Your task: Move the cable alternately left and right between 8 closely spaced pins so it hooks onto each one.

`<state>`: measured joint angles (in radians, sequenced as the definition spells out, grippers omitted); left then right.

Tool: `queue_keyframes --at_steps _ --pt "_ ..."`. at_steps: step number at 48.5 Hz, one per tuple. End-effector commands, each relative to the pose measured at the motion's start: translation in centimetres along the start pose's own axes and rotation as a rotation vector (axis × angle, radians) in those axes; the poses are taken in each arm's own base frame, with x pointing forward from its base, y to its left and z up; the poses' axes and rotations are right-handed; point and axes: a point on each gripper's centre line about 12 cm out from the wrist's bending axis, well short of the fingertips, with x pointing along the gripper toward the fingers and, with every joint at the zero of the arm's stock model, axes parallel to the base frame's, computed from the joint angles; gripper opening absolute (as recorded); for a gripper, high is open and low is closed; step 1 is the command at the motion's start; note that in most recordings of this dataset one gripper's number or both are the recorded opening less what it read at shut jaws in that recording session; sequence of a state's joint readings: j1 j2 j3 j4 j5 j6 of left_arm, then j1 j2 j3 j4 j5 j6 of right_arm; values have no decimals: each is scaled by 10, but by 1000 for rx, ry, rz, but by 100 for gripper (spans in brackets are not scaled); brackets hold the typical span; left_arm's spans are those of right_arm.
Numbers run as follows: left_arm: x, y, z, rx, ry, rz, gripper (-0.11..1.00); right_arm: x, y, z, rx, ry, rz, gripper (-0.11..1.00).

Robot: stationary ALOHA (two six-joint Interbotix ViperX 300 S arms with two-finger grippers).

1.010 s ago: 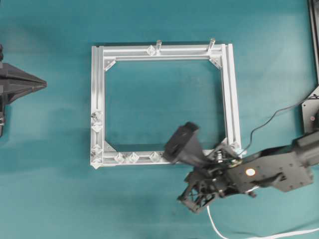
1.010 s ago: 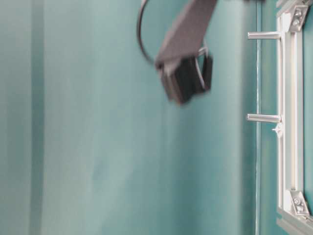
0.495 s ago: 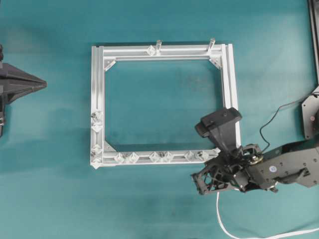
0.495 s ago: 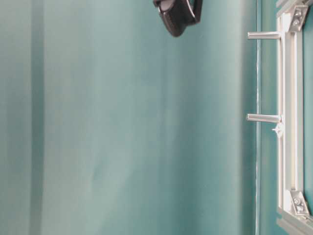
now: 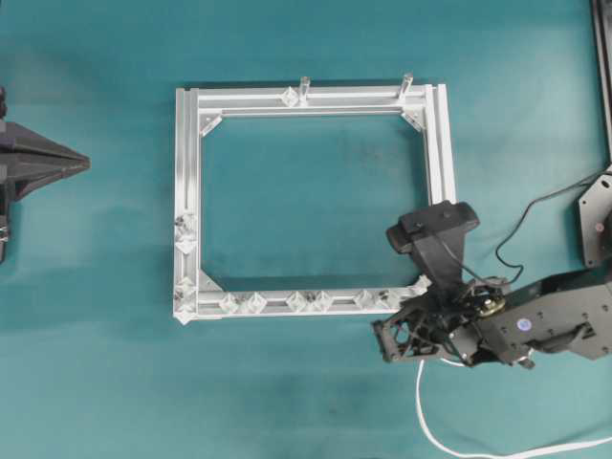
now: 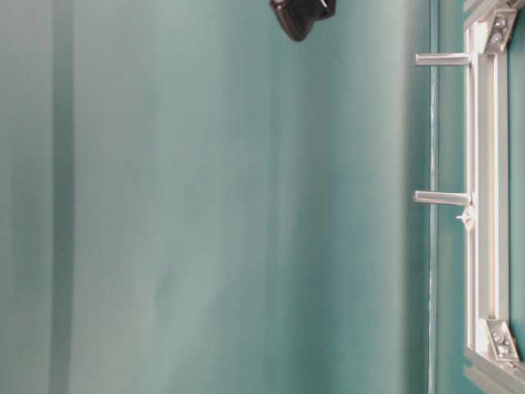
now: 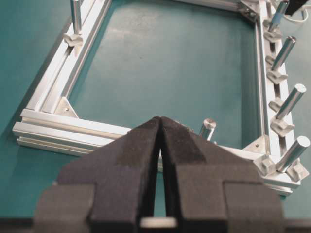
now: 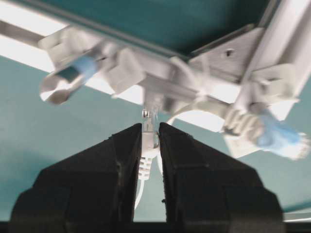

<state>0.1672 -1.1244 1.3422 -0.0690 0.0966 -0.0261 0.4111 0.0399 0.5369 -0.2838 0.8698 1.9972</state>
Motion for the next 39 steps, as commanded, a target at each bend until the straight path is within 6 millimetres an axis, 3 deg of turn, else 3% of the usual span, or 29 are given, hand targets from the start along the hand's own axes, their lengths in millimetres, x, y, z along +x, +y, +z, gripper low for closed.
queue_keyframes --at_steps 1,12,39 --pt "1 0 3 -4 -6 -1 2 -16 6 11 17 -17 41 15" --pt "1 0 2 -4 -4 -1 2 -15 8 27 43 -40 45 15" --pt "1 -1 4 -6 -8 -2 2 -13 5 27 44 -42 36 15"
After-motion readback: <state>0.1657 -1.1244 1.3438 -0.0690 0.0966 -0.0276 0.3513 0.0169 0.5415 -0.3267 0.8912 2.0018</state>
